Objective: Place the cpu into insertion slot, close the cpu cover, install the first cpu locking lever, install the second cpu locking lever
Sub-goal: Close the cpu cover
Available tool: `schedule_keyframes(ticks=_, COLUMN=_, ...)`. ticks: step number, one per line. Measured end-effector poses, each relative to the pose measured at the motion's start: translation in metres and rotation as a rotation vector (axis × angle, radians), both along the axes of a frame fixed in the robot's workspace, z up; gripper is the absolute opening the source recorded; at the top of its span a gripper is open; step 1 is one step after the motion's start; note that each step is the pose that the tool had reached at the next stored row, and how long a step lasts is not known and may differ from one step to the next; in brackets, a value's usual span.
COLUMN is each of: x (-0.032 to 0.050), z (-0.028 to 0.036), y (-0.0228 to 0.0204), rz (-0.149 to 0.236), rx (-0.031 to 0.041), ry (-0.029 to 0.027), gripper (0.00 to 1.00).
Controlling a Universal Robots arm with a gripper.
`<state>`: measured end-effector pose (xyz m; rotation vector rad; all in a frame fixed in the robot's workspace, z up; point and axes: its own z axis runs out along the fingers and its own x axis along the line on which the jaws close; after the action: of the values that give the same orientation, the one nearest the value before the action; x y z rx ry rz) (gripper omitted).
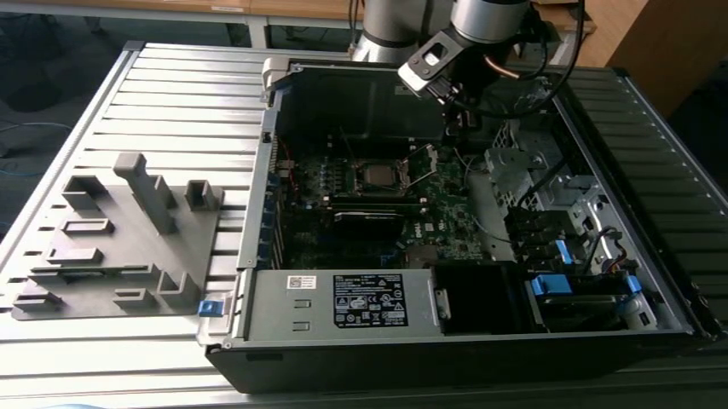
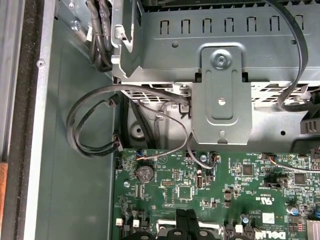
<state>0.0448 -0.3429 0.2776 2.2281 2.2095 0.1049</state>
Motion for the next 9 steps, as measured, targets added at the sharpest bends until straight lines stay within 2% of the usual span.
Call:
schedule_keyframes(ticks=4, x=0.0006, z=-0.0024, y=0.0, rz=0.0, rx=0.0001, ry=0.0, gripper=0.11)
schedule_keyframes(ticks=9, x=0.0008, z=-0.0085, y=0.0001, rz=0.0, rx=0.0, ry=0.0, gripper=0.11)
